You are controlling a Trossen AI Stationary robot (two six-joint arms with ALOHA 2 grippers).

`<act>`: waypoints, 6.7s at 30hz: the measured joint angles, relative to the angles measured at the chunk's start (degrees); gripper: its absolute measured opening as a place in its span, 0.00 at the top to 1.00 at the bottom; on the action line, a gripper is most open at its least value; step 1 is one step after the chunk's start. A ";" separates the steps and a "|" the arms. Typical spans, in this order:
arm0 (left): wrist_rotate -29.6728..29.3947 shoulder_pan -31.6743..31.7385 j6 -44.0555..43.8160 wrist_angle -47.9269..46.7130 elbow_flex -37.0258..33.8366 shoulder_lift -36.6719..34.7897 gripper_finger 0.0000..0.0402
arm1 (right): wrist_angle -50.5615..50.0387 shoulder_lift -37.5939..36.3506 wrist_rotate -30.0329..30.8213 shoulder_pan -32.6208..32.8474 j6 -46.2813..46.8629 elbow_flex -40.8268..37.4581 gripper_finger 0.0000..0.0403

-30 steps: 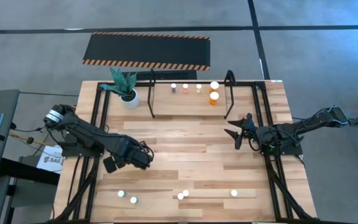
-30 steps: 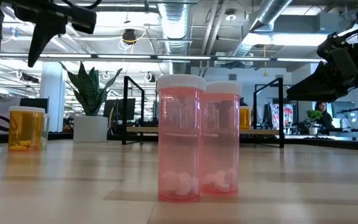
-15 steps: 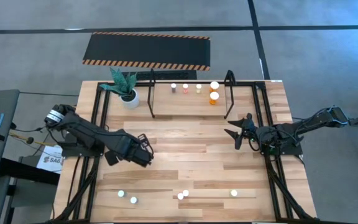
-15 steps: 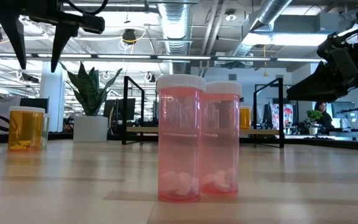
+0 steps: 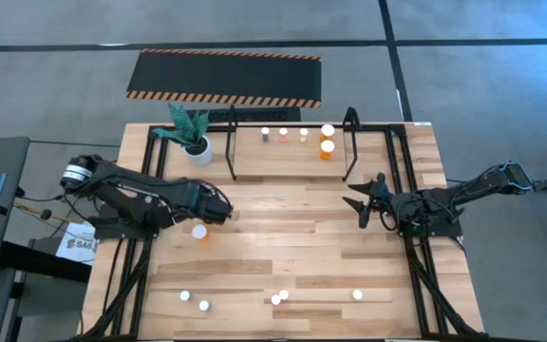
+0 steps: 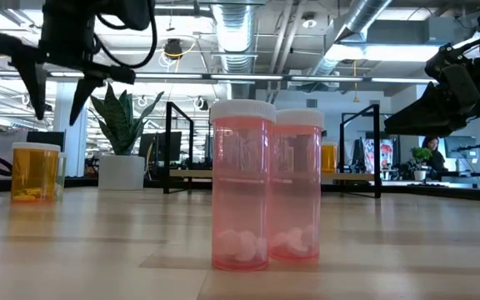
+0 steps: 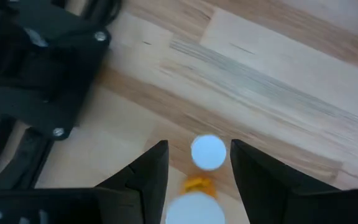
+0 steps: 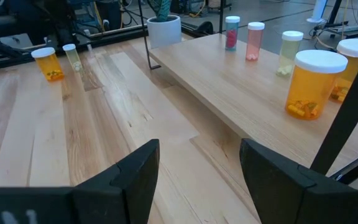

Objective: Pick and place medicine bottles onto shelf by color
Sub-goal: Put the yellow pill bottle on the shelf

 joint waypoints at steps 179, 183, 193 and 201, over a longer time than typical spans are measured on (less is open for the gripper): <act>-2.63 23.55 88.09 31.87 42.62 37.51 0.72 | -0.01 0.01 -0.02 0.00 0.00 -0.02 0.39; -2.96 23.55 88.09 31.81 42.62 37.49 0.69 | 0.00 0.00 0.00 -0.02 0.00 -0.02 0.39; -3.61 23.60 88.09 31.83 42.62 37.49 0.69 | -0.02 0.01 -0.02 -0.02 0.00 -0.02 0.39; -3.51 23.78 87.39 32.12 42.54 38.46 0.69 | -0.01 0.00 0.00 -0.02 -0.01 -0.02 0.39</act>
